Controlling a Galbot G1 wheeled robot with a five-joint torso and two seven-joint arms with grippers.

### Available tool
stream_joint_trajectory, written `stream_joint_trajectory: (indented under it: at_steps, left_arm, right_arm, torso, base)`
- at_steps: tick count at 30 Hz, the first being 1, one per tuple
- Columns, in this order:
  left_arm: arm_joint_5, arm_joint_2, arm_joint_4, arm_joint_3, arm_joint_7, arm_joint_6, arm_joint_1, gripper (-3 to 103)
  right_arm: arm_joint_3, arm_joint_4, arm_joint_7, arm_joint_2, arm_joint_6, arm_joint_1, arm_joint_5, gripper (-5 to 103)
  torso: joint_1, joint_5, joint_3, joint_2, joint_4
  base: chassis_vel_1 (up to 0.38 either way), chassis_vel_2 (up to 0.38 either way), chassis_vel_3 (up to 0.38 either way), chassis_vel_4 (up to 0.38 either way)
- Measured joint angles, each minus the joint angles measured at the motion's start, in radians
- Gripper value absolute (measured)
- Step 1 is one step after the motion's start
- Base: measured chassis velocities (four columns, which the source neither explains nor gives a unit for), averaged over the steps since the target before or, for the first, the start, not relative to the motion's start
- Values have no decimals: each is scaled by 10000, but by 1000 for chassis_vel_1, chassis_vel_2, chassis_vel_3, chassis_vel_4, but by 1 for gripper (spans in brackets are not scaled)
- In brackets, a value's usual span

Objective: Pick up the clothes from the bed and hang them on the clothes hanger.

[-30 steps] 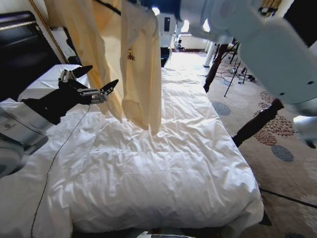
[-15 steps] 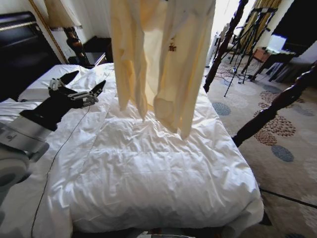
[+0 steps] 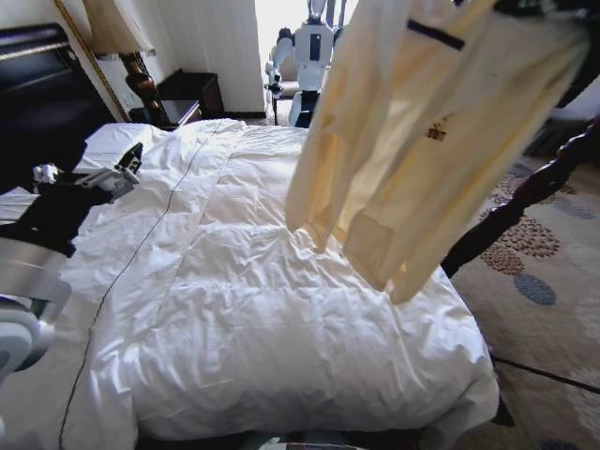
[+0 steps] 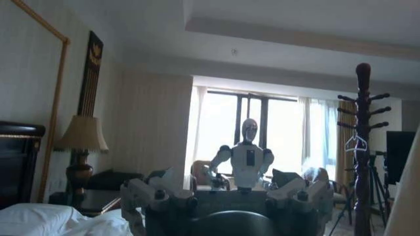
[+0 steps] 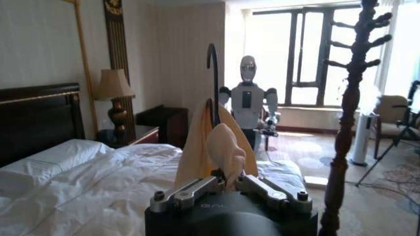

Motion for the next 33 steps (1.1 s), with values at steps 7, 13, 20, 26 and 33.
stream_joint_trajectory:
  at_steps: [7,13,20,26,33]
  left_arm:
    - [1,-165,-7,-134,83,0,184,100]
    - [-4,-309,-7,-234,181,-56,342,100]
    - [-39,-368,-7,-186,294,-88,298,100]
    - [-236,-364,-7,-60,305,-8,130,100]
    - [-270,-430,-3,-1,374,24,152,100]
  right_arm:
    - [101,-561,-1210,-1264,24,-208,-729,0]
    - [12,-1616,-2204,-1882,35,-560,-2534,0]
    - [54,-2372,-2600,-2917,38,-821,-2963,0]
    - [32,-3007,-2970,-3000,45,-843,-3087,0]
    - [13,-4329,-3187,-1753,56,-864,-3556,0]
  torso:
    - [-3,-12,-1,3,6]
    - [2,-3,1,2,10]
    - [1,-4,1,0,5]
    - [-2,-8,0,1,0]
    - [2,-10,3,-3,10]
  base:
    - [0,0,0,0]
    - [0,0,0,0]
    - [0,0,0,0]
    - [0,0,0,0]
    - [0,0,0,0]
